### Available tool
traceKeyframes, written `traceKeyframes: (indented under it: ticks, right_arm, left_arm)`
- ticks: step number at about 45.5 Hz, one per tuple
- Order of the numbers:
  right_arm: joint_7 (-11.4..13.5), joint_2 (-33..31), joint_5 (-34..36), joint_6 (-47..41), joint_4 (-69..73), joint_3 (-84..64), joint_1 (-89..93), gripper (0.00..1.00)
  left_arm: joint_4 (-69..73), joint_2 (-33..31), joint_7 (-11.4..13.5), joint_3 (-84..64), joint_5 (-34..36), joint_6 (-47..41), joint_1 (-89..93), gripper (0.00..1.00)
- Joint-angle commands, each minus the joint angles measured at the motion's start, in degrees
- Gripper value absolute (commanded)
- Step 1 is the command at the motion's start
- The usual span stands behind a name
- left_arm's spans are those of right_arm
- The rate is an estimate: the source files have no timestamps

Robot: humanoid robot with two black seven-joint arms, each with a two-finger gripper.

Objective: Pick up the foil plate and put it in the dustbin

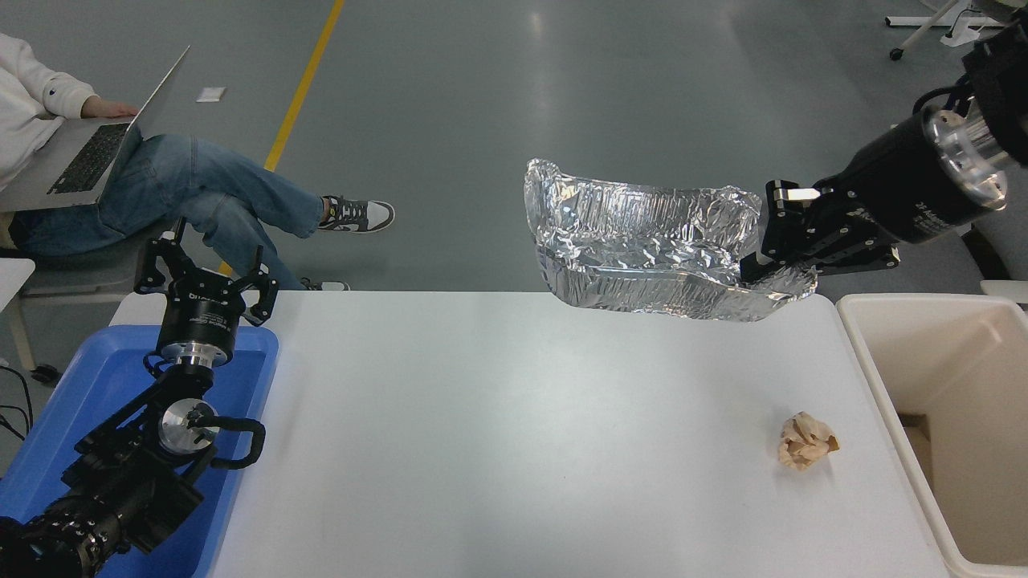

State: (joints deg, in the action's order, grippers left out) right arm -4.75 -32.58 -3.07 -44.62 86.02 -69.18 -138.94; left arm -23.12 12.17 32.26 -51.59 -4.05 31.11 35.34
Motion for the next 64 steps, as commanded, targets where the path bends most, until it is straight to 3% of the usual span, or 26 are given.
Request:
traceKeyframes:
  ticks: [1, 8, 15, 21, 38, 53, 64]
  right_arm:
    - [0.2, -0.3, 0.3, -0.4, -2.7, -7.1, -1.2, 0.00]
    - [0.0, -1.3, 2.8, 3.0, -7.0, -16.9, -1.1, 0.00]
    - [0.5, -10.7, 3.9, 9.9, -11.0, -22.6, 0.2, 0.00]
    - [0.4, -14.1, 4.0, 13.6, -16.6, -26.4, 5.3, 0.00]
    - [0.4, -27.7, 4.4, 22.5, -35.5, -17.4, 31.7, 0.00]
    - [0.5, -26.8, 5.1, 26.7, -54.7, 13.4, 74.6, 0.00]
    - [2.4, -17.2, 5.0, 27.7, -65.7, 31.7, 93.2, 0.00]
  left_arm:
    - [0.0, 0.0, 0.0, 0.0, 0.0, 0.0, 0.0, 0.99]
    - [0.0, 0.0, 0.0, 0.0, 0.0, 0.0, 0.1, 0.99]
    - [-0.1, 0.0, 0.0, 0.0, 0.0, 0.0, 0.0, 0.99]
    - [-0.1, 0.0, 0.0, 0.0, 0.0, 0.0, 0.0, 0.99]
    - [-0.1, 0.0, 0.0, 0.0, 0.0, 0.0, 0.0, 0.99]
    - [0.0, 0.0, 0.0, 0.0, 0.0, 0.0, 0.0, 0.99]
    - [0.0, 0.0, 0.0, -0.1, 0.0, 0.0, 0.0, 0.99]
